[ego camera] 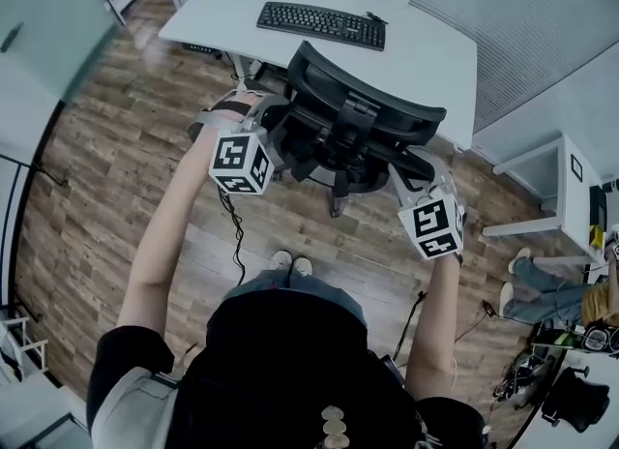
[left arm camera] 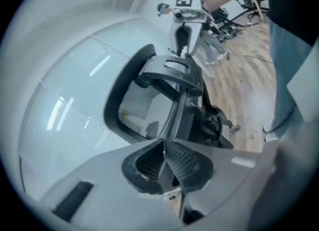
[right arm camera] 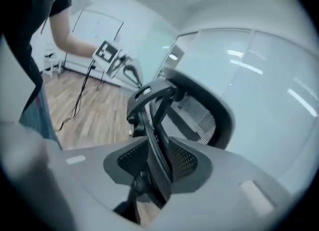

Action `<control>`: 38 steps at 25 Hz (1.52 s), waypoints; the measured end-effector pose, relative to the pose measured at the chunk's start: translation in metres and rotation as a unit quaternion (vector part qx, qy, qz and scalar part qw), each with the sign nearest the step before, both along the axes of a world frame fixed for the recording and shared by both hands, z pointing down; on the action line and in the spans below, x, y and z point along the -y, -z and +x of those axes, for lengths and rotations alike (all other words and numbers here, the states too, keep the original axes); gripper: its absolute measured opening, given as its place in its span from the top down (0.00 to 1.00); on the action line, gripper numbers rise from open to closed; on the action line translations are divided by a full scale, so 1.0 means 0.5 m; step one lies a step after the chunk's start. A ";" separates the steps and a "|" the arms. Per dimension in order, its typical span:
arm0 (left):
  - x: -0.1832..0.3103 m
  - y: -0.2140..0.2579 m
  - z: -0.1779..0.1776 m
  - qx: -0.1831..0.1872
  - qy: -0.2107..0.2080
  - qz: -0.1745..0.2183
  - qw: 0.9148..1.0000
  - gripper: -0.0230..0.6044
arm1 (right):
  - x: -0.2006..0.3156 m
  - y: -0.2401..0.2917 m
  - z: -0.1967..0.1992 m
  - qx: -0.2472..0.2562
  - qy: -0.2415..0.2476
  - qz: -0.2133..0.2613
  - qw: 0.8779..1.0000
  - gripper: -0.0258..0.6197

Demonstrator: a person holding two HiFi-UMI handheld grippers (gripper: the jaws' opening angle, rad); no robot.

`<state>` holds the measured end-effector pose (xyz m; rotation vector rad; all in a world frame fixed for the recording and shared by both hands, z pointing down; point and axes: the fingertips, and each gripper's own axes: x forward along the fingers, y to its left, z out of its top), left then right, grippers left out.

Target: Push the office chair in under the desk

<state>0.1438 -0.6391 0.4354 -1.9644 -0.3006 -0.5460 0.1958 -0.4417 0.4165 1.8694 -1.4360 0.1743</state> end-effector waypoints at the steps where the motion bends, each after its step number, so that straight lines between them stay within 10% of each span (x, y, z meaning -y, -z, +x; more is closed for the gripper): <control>1: 0.005 0.020 -0.005 -0.032 0.017 -0.032 0.999 0.95 | -0.007 0.021 -0.004 0.018 -0.014 0.051 0.998 0.76; 3: 0.017 0.068 -0.015 -0.109 0.053 -0.114 0.986 0.95 | -0.026 0.058 -0.006 0.047 -0.046 0.152 0.986 0.82; 7: 0.036 0.149 -0.050 -0.232 0.105 -0.271 0.928 0.95 | -0.084 0.107 -0.002 0.062 -0.114 0.308 0.943 0.93; 11: 0.045 0.178 -0.080 -0.278 0.126 -0.394 0.867 0.95 | -0.140 0.136 0.006 0.070 -0.177 0.404 0.895 0.95; 14: 0.043 0.171 -0.096 -0.289 0.138 -0.427 0.846 0.95 | -0.182 0.141 0.009 0.073 -0.223 0.449 0.862 0.95; 20: 0.024 0.134 -0.117 -0.284 0.145 -0.459 0.830 0.95 | -0.228 0.115 0.002 0.073 -0.276 0.469 0.835 0.95; 38: 0.003 0.117 -0.128 -0.271 0.152 -0.450 0.837 0.95 | -0.228 0.105 -0.009 0.075 -0.274 0.458 0.842 0.95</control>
